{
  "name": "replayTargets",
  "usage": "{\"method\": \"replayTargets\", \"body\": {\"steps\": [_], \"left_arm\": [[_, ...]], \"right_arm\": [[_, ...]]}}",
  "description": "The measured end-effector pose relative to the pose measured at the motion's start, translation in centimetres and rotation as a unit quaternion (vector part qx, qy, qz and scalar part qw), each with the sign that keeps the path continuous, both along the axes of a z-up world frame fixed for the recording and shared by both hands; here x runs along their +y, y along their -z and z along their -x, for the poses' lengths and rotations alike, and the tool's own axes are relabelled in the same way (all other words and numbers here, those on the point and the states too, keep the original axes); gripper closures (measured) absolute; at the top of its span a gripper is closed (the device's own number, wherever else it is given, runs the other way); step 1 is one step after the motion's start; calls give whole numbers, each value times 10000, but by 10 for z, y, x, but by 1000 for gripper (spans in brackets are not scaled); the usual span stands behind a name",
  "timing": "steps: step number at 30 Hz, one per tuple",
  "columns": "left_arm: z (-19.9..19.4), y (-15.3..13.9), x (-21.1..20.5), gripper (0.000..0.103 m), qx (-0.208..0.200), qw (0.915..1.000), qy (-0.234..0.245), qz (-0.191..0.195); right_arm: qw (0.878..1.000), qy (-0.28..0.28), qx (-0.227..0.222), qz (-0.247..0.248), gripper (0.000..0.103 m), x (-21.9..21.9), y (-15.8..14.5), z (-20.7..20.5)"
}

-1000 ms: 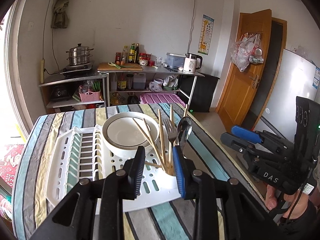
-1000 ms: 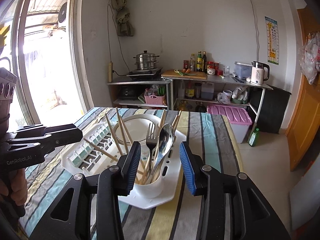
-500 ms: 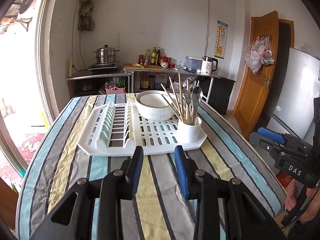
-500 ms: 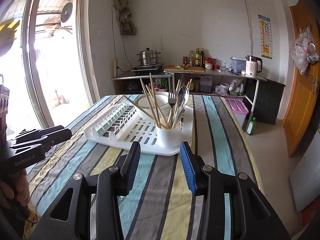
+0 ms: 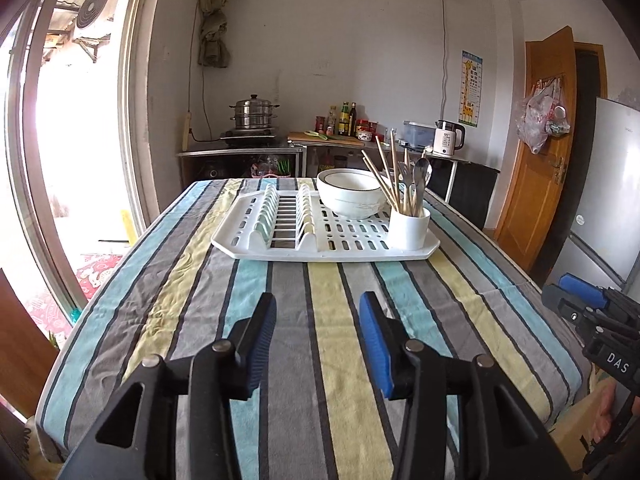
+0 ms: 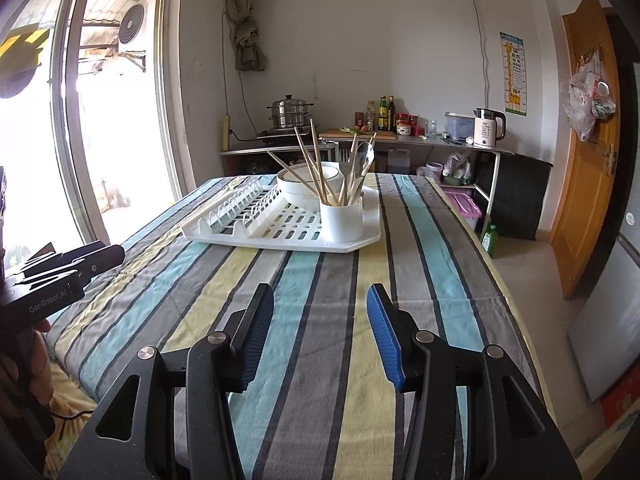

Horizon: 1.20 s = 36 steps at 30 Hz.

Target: Organize utensils

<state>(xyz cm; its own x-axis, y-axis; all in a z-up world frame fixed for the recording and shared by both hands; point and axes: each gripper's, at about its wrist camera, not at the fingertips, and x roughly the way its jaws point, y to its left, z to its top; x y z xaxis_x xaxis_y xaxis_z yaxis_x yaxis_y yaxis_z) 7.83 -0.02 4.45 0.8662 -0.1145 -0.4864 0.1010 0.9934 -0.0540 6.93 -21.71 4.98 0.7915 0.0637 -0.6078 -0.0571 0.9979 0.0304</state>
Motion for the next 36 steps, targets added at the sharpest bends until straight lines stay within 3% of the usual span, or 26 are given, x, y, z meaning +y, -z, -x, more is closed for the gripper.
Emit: {"method": "replayTargets", "body": {"steps": [9, 36], "left_arm": [[26, 12, 7, 51, -21, 9999, 1, 127], [24, 19, 5, 48, 133, 9997, 23, 192]], "right_arm": [[9998, -30, -29, 176, 53, 12, 6, 26], [9997, -57, 77, 203, 52, 18, 11, 23]]}}
